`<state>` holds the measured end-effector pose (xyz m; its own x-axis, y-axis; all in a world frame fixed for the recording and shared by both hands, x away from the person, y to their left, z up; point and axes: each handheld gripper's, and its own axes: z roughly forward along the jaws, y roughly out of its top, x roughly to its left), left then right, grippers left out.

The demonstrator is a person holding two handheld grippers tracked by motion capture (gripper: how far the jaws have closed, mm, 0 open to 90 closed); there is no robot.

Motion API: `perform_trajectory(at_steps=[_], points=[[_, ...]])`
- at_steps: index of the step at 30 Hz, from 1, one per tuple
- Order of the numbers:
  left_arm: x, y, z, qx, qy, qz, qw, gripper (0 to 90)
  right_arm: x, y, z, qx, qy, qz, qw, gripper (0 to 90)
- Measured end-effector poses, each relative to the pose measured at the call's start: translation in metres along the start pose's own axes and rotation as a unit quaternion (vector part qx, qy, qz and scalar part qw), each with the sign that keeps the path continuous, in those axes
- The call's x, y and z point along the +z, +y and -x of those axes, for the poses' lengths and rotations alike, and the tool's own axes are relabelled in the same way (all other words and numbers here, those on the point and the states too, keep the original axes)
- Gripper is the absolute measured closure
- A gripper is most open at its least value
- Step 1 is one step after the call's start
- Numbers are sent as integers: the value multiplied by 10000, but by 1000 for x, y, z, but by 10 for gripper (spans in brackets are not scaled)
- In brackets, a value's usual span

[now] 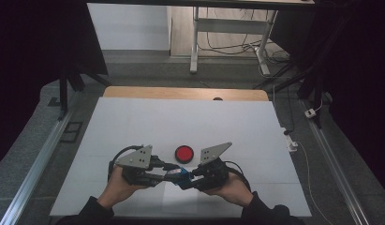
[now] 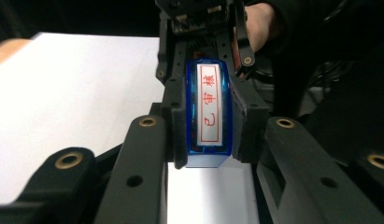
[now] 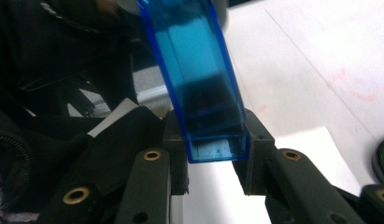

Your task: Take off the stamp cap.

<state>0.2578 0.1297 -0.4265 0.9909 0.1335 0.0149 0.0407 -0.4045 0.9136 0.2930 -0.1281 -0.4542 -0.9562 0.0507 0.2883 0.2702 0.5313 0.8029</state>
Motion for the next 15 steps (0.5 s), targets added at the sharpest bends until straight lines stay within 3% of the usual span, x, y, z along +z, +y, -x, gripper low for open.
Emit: perform_trajectory(at_steps=[2,5,15], points=[[-3,0,-1,-56,-6,47,10000,705,0,-2,3,91,-50,-53,9999,698],[-5,0,-2,-113,30,41,9999,705,-2,-2,4,44,-106,-56,9999,698],[-4,-2,-6,-537,212,-71,9983,704,-3,-3,-5,-416,-452,-208,9979,695]])
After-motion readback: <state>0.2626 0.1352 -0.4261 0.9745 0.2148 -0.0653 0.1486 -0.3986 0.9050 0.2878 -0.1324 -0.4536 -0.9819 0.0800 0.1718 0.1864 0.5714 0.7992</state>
